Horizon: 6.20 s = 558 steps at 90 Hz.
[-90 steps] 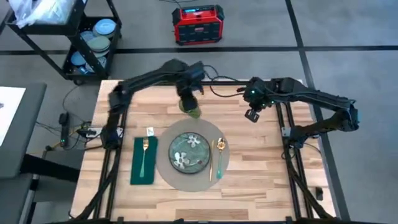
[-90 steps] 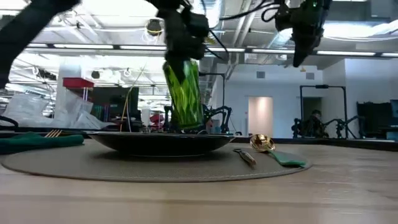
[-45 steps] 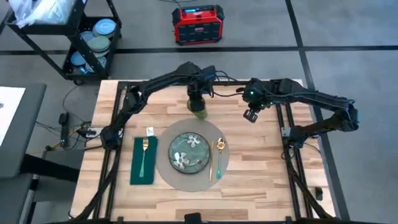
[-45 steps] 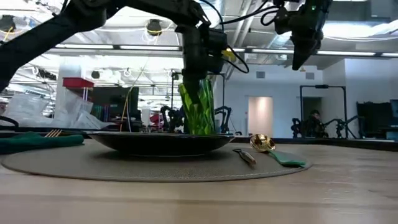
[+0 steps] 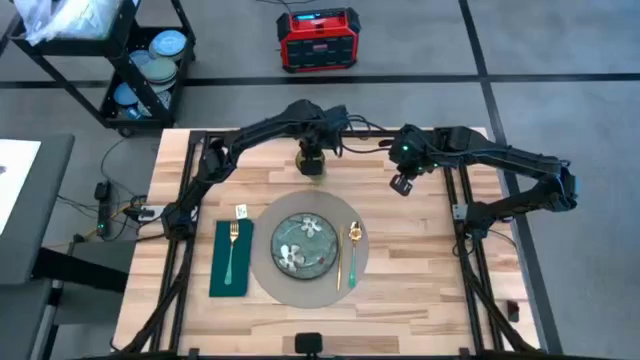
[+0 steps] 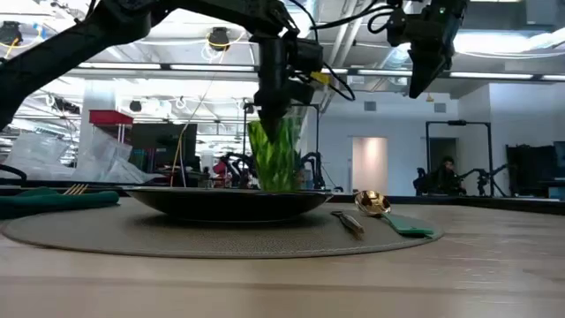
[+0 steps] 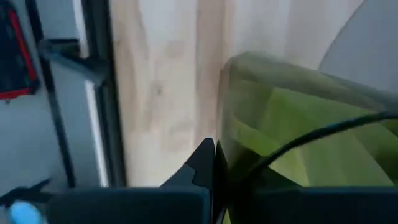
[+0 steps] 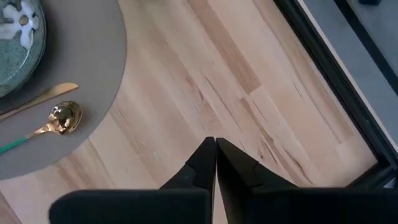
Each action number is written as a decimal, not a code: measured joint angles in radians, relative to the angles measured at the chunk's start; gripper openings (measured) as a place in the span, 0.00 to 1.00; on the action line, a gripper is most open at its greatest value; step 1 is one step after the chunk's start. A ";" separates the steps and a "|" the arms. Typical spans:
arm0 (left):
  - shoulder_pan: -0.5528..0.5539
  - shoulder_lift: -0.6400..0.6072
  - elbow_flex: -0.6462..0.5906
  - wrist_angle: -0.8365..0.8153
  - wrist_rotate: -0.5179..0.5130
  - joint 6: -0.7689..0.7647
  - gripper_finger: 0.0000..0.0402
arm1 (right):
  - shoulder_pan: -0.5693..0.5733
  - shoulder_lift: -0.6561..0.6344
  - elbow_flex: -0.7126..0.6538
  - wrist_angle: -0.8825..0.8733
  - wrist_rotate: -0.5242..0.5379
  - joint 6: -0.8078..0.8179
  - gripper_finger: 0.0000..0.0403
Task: Set table place
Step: Put the green cup to the top right of the gray table placemat
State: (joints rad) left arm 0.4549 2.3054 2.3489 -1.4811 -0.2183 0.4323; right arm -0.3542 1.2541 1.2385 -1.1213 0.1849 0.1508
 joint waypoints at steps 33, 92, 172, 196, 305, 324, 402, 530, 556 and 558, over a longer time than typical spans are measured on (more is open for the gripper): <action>0.069 -0.060 0.000 -0.087 0.002 0.122 0.00 | 0.000 0.000 0.000 0.006 0.000 -0.002 0.00; 0.084 -0.082 -0.034 -0.088 0.214 0.171 0.00 | 0.028 0.000 0.000 0.007 -0.006 -0.001 0.00; 0.114 -0.107 -0.201 -0.087 0.202 0.115 0.06 | 0.058 0.000 0.000 0.063 -0.003 0.006 0.06; 0.112 -0.128 -0.201 -0.089 0.286 0.061 0.24 | 0.058 0.000 0.000 0.062 -0.012 0.007 0.27; 0.117 -0.841 -0.234 -0.090 0.188 -0.310 0.37 | -0.015 0.718 0.783 0.214 -0.120 -0.126 0.42; 0.114 -0.971 -0.374 -0.090 0.180 -0.365 0.37 | -0.007 0.907 1.066 0.135 -0.141 -0.152 0.42; 0.112 -1.106 -0.640 -0.072 0.186 -0.270 0.37 | -0.012 1.073 1.101 0.144 -0.205 -0.040 0.42; 0.112 -1.122 -0.639 -0.066 0.204 -0.182 0.37 | -0.077 0.734 0.635 -0.217 -0.024 -0.092 0.00; 0.112 -1.122 -0.639 0.011 0.207 -0.183 0.37 | -0.011 0.563 0.371 -0.115 -0.108 0.022 0.00; 0.112 -1.122 -0.639 0.016 0.207 -0.183 0.37 | -0.004 0.561 0.369 -0.113 -0.103 0.023 0.00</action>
State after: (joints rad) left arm 0.5671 1.1835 1.7100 -1.4655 -0.0113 0.2493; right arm -0.3579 1.8152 1.6076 -1.2343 0.0817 0.1739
